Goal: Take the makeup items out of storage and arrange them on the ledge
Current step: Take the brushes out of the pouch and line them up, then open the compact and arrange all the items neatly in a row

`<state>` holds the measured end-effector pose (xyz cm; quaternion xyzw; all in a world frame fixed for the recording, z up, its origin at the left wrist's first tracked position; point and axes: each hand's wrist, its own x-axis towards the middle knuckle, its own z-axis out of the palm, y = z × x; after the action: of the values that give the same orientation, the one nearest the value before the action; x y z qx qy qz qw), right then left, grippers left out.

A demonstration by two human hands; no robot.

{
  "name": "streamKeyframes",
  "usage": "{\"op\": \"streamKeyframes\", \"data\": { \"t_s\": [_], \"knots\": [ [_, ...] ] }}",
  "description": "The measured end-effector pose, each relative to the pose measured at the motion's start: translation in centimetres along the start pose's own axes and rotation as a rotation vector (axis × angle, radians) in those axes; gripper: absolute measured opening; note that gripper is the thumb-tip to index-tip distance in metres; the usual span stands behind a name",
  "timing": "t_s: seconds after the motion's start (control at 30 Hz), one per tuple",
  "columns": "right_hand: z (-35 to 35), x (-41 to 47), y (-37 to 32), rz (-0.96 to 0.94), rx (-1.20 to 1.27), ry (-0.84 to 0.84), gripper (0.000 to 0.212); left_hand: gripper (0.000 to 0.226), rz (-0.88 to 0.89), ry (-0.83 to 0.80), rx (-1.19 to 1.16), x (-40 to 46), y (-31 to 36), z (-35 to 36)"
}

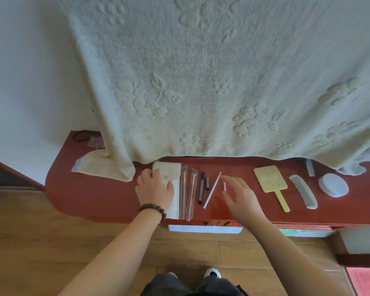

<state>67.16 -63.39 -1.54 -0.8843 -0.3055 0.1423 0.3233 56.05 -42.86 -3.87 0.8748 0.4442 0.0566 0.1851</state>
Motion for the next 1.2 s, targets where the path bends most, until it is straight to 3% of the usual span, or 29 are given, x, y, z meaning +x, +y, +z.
{"op": "streamKeyframes", "data": {
  "t_s": [0.33,0.57,0.77,0.97,1.2],
  "knots": [
    [-2.4,-3.5,2.2,0.183,-0.027,0.134,0.035,0.049,0.427,-0.006,-0.096,-3.2,6.0,0.7],
    [-5.7,-7.7,6.1,0.327,-0.002,0.258,0.030,0.049,0.614,-0.091,-0.173,-5.6,11.8,2.4],
    [-8.8,-9.1,11.1,0.365,-0.007,0.301,0.028,0.051,0.606,-0.199,-0.206,-9.1,16.8,4.9],
    [-13.1,-8.3,18.3,0.344,0.035,0.260,0.027,0.048,0.565,-0.173,-0.161,-11.6,23.2,8.3],
    [-20.7,-5.5,29.0,0.243,0.008,0.132,0.031,0.047,0.381,-0.150,-0.209,-14.9,32.2,13.6]
  ]
}}
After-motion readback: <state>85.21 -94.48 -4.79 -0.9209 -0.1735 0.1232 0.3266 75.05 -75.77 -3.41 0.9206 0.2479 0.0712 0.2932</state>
